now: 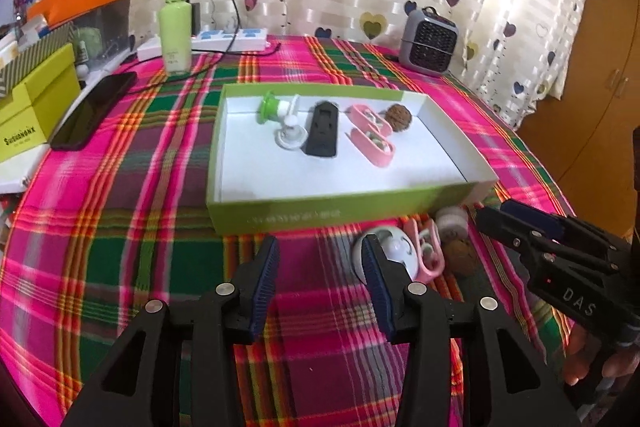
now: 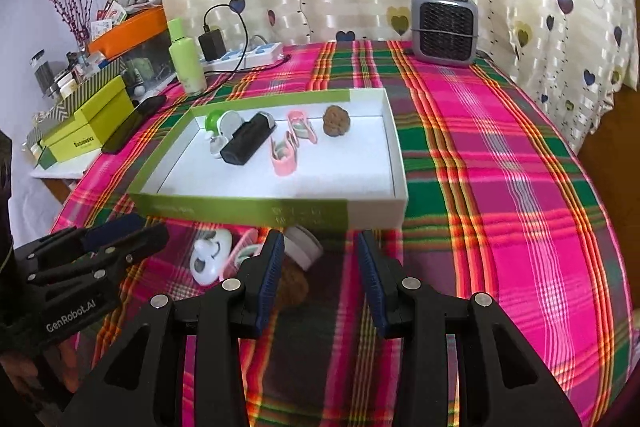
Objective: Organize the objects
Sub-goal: 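Withdraw both grippers from the box toward the remaining items, then grasp the brown walnut with the right gripper, then grasp the white round grey-faced device with the left gripper while the right gripper holds the walnut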
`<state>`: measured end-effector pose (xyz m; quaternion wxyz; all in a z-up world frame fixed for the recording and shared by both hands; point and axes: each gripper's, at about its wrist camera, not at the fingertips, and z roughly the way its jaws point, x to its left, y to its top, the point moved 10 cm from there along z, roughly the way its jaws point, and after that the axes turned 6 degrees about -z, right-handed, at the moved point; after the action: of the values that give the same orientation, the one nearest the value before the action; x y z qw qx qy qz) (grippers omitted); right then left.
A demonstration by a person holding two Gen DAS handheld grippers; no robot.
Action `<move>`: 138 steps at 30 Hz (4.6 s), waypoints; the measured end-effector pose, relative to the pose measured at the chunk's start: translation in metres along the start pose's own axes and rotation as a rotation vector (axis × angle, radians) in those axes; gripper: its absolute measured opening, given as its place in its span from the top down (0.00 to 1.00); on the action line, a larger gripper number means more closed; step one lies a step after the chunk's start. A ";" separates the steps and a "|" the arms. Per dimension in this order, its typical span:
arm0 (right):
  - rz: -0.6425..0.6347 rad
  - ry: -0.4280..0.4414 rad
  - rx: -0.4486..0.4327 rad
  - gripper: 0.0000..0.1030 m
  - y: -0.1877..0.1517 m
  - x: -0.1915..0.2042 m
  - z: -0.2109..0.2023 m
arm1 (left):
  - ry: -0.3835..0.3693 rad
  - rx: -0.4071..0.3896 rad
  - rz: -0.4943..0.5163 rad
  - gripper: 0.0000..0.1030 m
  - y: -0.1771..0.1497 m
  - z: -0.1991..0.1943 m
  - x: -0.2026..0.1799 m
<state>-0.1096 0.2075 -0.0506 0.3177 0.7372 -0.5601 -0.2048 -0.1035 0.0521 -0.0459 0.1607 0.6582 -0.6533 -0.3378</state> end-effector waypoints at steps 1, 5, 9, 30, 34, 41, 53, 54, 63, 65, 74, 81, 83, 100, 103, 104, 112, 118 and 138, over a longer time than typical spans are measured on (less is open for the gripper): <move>0.002 -0.001 0.001 0.62 -0.002 -0.001 0.000 | -0.009 0.002 0.002 0.59 -0.002 0.000 -0.002; -0.002 0.000 0.013 0.62 -0.008 -0.003 0.001 | -0.048 0.010 -0.004 0.59 -0.007 0.001 -0.009; 0.009 0.003 0.014 0.62 -0.011 -0.006 0.000 | -0.071 0.022 0.003 0.58 -0.011 0.002 -0.016; 0.001 0.093 0.038 0.62 -0.020 0.013 0.007 | -0.047 0.085 0.063 0.58 -0.021 0.020 -0.024; -0.007 0.105 0.046 0.62 -0.021 0.017 0.009 | -0.044 0.082 0.051 0.58 -0.019 0.021 -0.019; -0.009 0.120 0.061 0.62 -0.021 0.024 0.016 | -0.044 0.080 0.041 0.58 -0.017 0.020 -0.012; 0.037 0.164 0.068 0.62 -0.021 0.021 0.018 | -0.046 0.078 0.034 0.58 -0.017 0.019 -0.009; 0.042 0.173 0.069 0.62 -0.021 0.021 0.018 | -0.046 0.078 0.032 0.58 -0.017 0.018 -0.008; 0.054 0.200 0.064 0.74 -0.022 0.021 0.016 | -0.068 0.084 0.000 0.58 -0.017 0.017 -0.006; 0.057 0.194 0.062 0.74 -0.022 0.019 0.015 | -0.080 0.084 -0.007 0.58 -0.018 0.016 -0.008; 0.040 0.140 0.060 0.74 -0.023 0.010 0.012 | -0.112 0.079 -0.017 0.58 -0.009 0.018 -0.018; 0.041 0.139 0.061 0.74 -0.025 0.006 0.011 | -0.102 0.095 -0.030 0.58 -0.007 0.028 -0.020; 0.043 0.139 0.061 0.74 -0.024 0.005 0.011 | -0.096 0.093 -0.026 0.58 -0.007 0.029 -0.020; 0.042 0.140 0.061 0.74 -0.024 0.005 0.011 | -0.101 0.091 -0.053 0.64 -0.004 0.034 -0.019; 0.041 0.140 0.061 0.74 -0.024 0.005 0.011 | -0.101 0.089 -0.060 0.65 -0.004 0.033 -0.017; 0.042 0.140 0.061 0.74 -0.024 0.005 0.011 | -0.101 0.087 -0.062 0.65 -0.004 0.032 -0.017; 0.036 0.139 0.060 0.74 -0.025 0.006 0.011 | -0.095 0.083 -0.059 0.67 -0.006 0.029 -0.015; 0.028 0.142 0.059 0.74 -0.025 0.008 0.010 | -0.076 0.071 -0.041 0.68 -0.007 0.024 -0.013; 0.017 0.162 0.055 0.74 -0.024 0.018 0.008 | -0.031 0.026 -0.009 0.68 -0.010 0.010 -0.008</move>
<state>-0.0931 0.1928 -0.0716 0.3433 0.7551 -0.5441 -0.1265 -0.1021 0.0633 -0.0577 0.1404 0.6580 -0.6570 -0.3401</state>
